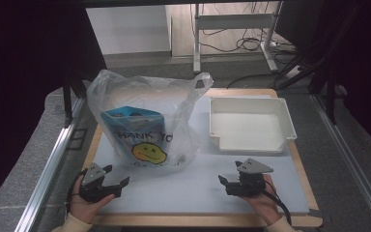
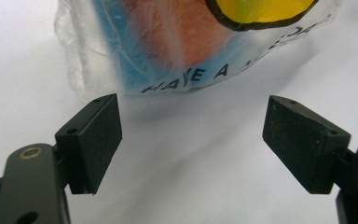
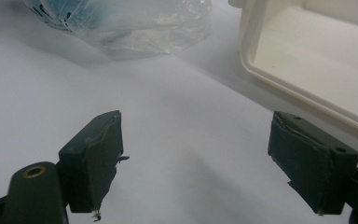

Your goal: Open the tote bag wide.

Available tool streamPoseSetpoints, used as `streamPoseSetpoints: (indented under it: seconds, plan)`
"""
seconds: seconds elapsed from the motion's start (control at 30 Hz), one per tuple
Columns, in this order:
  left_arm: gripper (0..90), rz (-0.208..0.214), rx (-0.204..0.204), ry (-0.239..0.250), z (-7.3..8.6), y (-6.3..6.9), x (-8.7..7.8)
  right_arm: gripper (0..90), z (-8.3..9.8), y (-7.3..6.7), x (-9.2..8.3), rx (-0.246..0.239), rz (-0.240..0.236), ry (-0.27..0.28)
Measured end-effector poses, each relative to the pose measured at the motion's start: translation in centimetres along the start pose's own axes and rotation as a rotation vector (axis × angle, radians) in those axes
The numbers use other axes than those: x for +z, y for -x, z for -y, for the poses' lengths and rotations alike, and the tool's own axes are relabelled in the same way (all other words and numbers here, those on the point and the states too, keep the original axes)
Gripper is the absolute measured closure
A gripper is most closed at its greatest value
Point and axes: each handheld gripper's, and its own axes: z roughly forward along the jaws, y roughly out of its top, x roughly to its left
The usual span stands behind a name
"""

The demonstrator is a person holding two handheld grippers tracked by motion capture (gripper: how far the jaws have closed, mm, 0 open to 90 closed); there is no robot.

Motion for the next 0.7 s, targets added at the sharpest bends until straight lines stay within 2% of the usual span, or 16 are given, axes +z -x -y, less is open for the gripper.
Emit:
streamPoseSetpoints:
  seconds: [0.07, 0.23, 0.53, 0.6, 0.7]
  plan:
    - [20.3, -0.009, 0.011, -0.001, 0.08, 0.04, -0.01, 18.7, 0.02, -0.07, 0.04, 0.0, 0.0, -0.001]
    - [21.2, 0.002, 0.031, 0.003, 0.31, 0.2, -0.15, 19.8, 0.21, -0.29, 0.17, -0.002, 0.007, -0.012]
    - [21.2, 0.006, 0.011, 0.025, 0.35, -0.08, -0.28, 21.2, 0.42, -0.08, 0.41, 0.0, 0.009, -0.022]
    - [21.1, 0.001, 0.012, 0.035, 0.37, -0.13, -0.32, 22.3, 0.32, 0.02, 0.17, 0.029, -0.013, -0.006]
    - [20.2, -0.003, 0.009, 0.047, 0.44, -0.27, -0.4, 22.9, 0.22, 0.06, 0.02, 0.036, -0.013, 0.006]
